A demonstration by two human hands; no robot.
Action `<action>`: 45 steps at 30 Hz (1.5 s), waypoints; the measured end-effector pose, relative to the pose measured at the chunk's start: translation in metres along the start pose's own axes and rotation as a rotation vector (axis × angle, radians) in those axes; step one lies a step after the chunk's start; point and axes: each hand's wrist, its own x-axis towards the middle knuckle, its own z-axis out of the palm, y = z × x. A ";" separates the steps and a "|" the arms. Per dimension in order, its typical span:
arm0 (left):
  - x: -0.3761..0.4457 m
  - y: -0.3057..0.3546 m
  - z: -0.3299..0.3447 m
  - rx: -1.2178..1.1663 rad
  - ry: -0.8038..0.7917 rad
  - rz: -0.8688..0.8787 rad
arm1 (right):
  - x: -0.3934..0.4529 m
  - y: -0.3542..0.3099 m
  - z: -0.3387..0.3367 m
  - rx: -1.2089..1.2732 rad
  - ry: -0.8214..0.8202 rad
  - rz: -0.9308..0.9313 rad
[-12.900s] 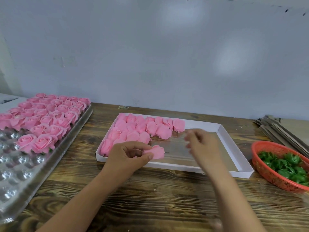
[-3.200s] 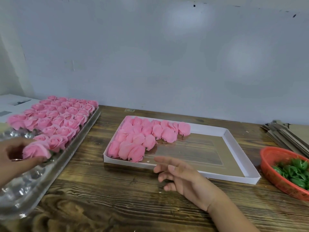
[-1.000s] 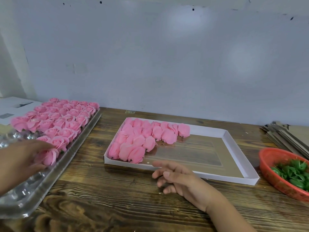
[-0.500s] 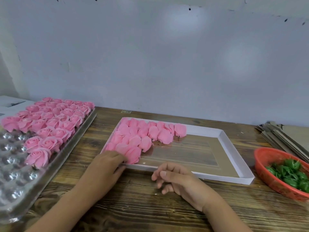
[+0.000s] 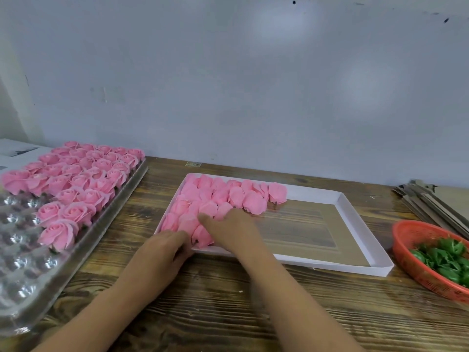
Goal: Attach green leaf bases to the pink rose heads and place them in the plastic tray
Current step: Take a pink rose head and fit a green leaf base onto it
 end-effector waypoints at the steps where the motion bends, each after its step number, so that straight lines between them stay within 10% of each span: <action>1: 0.000 0.000 0.000 0.002 0.009 0.008 | 0.004 -0.004 0.007 0.003 -0.019 0.014; 17: -0.001 0.001 0.001 -0.002 0.013 0.005 | 0.006 0.011 -0.016 0.615 -0.191 0.338; 25: 0.000 0.022 -0.013 -0.130 0.144 -0.088 | -0.011 0.048 -0.059 0.660 -0.065 0.114; 36: 0.047 0.077 0.007 -1.079 -0.137 -0.506 | -0.041 0.064 -0.067 0.747 -0.028 -0.211; 45: 0.037 0.072 0.022 -0.944 -0.053 -0.362 | -0.052 0.071 -0.058 0.899 -0.128 -0.157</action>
